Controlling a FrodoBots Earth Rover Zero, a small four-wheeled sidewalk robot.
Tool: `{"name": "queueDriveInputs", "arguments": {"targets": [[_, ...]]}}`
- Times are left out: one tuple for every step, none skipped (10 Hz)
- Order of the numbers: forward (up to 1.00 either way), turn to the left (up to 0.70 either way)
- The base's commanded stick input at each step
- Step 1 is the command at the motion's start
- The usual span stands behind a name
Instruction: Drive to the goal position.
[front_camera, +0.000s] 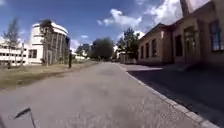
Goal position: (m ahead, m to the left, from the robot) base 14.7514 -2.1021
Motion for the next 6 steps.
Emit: {"name": "queueDriveInputs", "arguments": {"targets": [[0.85,0.00],[0.85,0.00],[0.85,0.00],[0.85,0.00],[0.85,0.00],[0.85,0.00]]}}
